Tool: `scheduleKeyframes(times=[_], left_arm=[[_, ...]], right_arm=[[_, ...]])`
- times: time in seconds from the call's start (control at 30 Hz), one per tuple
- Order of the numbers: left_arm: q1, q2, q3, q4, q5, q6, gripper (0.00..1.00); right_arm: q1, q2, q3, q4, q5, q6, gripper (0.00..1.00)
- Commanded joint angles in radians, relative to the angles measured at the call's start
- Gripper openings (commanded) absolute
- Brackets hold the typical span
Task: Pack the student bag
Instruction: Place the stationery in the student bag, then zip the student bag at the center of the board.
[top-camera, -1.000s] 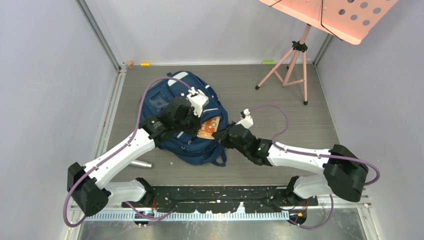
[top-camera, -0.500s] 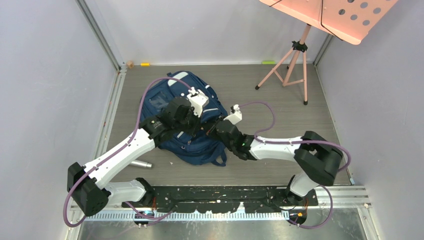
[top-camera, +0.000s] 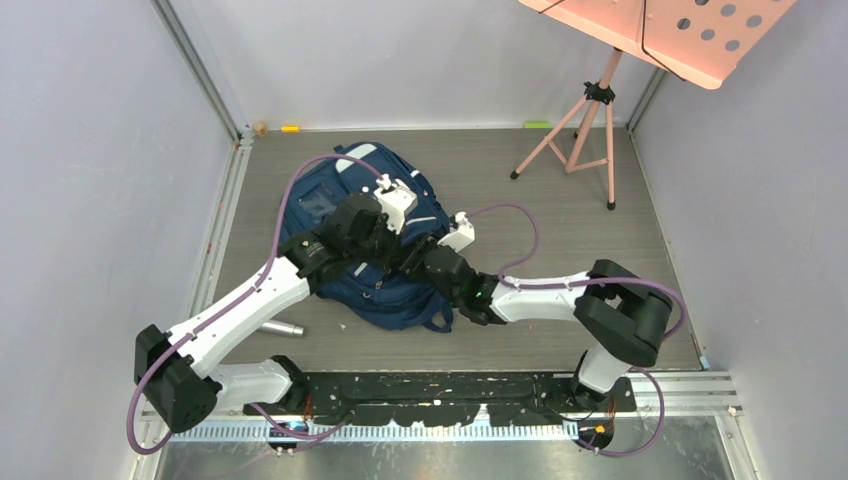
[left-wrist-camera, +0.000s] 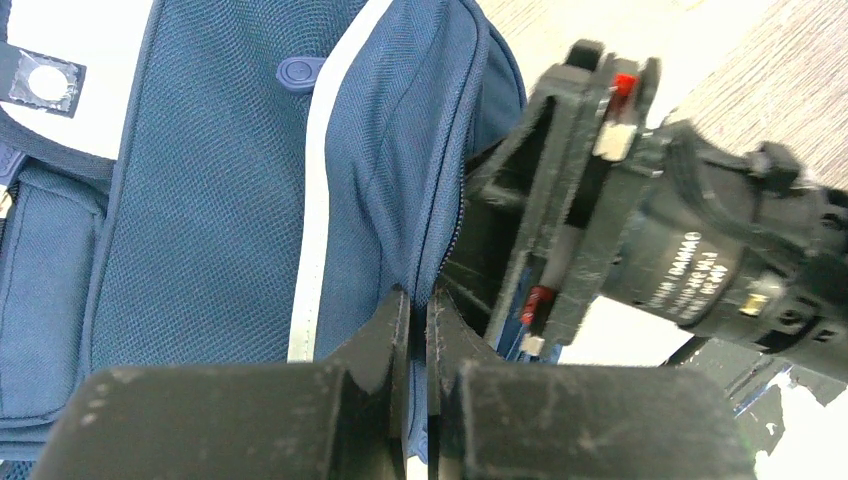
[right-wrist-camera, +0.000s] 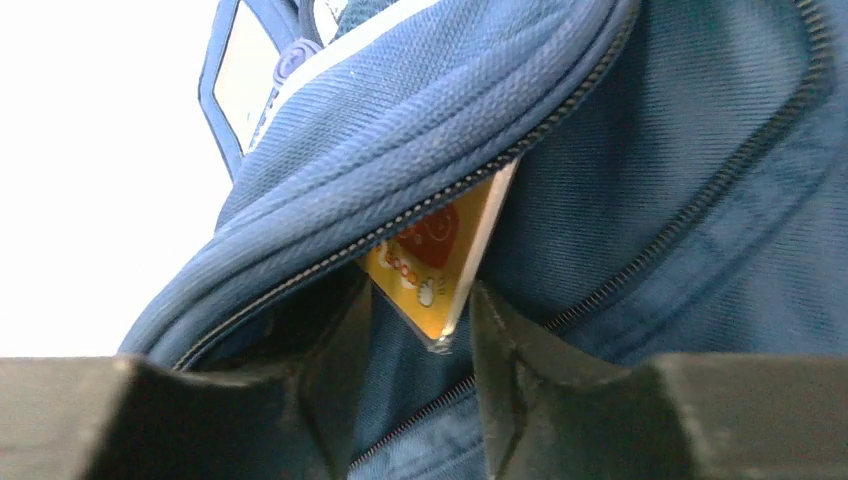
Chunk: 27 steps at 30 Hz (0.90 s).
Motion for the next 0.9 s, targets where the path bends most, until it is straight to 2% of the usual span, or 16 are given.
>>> scheduleKeyframes(times=[0.0,0.2,0.33,0.53,0.6,0.73,0.8,0.87], left_arm=[[-0.011,-0.016,0.031,0.093,0.068,-0.006,0.00],[-0.011,0.004,0.034,0.089,0.064,-0.011,0.00],[-0.011,0.030,0.045,0.089,0.121,-0.045,0.02],[-0.011,0.109,0.020,0.142,0.312,-0.185,0.27],[-0.011,0.114,-0.010,0.158,0.331,-0.217,0.40],[-0.011,0.010,-0.089,0.228,0.311,-0.281,0.72],[-0.011,-0.085,-0.114,0.229,0.252,-0.294,0.85],[-0.002,-0.156,-0.124,0.177,0.151,-0.312,0.92]], right_arm=[[0.018,-0.142,-0.024,-0.139,0.112,-0.072,0.50],[0.050,-0.360,-0.164,-0.320,0.221,-0.109,0.65],[0.050,-0.501,-0.218,-0.428,0.271,-0.114,0.67],[0.052,-0.685,-0.249,-0.544,0.310,-0.156,0.66],[0.058,-0.726,-0.258,-0.544,0.303,-0.197,0.67],[0.104,-0.752,-0.251,-0.546,0.277,-0.256,0.66],[0.146,-0.732,-0.241,-0.533,0.285,-0.274,0.67],[0.197,-0.691,-0.222,-0.517,0.311,-0.292,0.67]])
